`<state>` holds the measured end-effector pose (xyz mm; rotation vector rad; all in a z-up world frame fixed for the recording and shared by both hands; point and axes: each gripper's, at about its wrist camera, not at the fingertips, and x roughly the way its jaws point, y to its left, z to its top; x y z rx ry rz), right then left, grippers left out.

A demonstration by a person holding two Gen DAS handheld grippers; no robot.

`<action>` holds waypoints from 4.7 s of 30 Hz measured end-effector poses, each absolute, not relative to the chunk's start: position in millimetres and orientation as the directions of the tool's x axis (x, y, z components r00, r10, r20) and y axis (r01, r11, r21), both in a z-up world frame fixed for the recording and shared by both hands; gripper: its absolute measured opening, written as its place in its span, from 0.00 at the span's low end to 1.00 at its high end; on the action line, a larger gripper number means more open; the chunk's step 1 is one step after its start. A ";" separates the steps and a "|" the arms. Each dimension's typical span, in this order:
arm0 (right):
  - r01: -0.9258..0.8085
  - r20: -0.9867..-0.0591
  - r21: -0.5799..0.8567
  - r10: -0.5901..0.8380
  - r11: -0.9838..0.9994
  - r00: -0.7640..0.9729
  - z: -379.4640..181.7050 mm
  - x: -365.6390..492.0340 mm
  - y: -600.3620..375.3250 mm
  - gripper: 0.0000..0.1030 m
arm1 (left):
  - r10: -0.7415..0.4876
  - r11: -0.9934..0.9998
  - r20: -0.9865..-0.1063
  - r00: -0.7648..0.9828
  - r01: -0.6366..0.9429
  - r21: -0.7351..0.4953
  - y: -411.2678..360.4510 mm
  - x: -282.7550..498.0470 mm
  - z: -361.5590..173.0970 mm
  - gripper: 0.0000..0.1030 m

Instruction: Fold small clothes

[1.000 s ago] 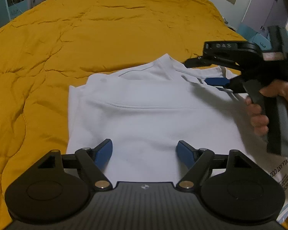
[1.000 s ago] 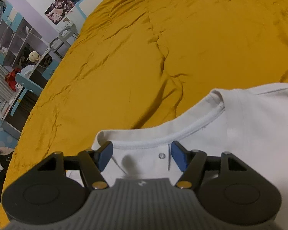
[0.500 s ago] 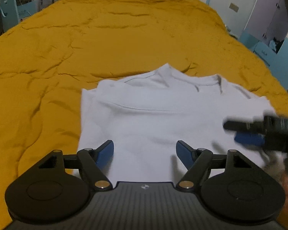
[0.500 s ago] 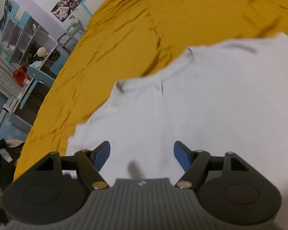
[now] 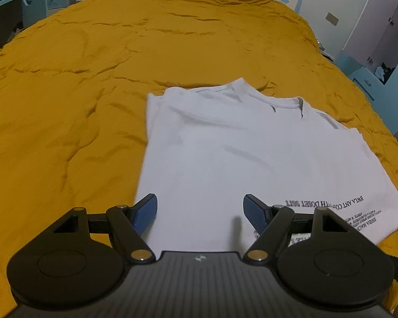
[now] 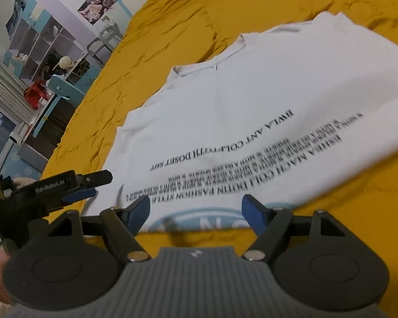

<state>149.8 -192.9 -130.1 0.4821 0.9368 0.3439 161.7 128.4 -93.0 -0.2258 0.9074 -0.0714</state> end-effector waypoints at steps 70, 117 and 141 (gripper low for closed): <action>-0.741 -0.604 -0.356 0.465 0.569 0.648 -146.8 93.3 66.4 0.17 | -0.543 0.770 -0.686 0.484 -0.038 -0.636 217.6 348.6 -166.1 0.38; -0.157 -0.367 0.497 0.370 0.853 0.854 -93.9 63.4 -344.1 0.02 | -0.504 0.852 -0.740 0.445 0.113 -0.512 -111.6 412.6 -50.5 0.17; 0.065 -0.401 0.659 0.277 0.749 0.873 -131.3 66.7 -425.9 0.02 | -0.407 0.913 -0.838 0.363 0.201 -0.356 -238.8 414.7 -80.7 0.16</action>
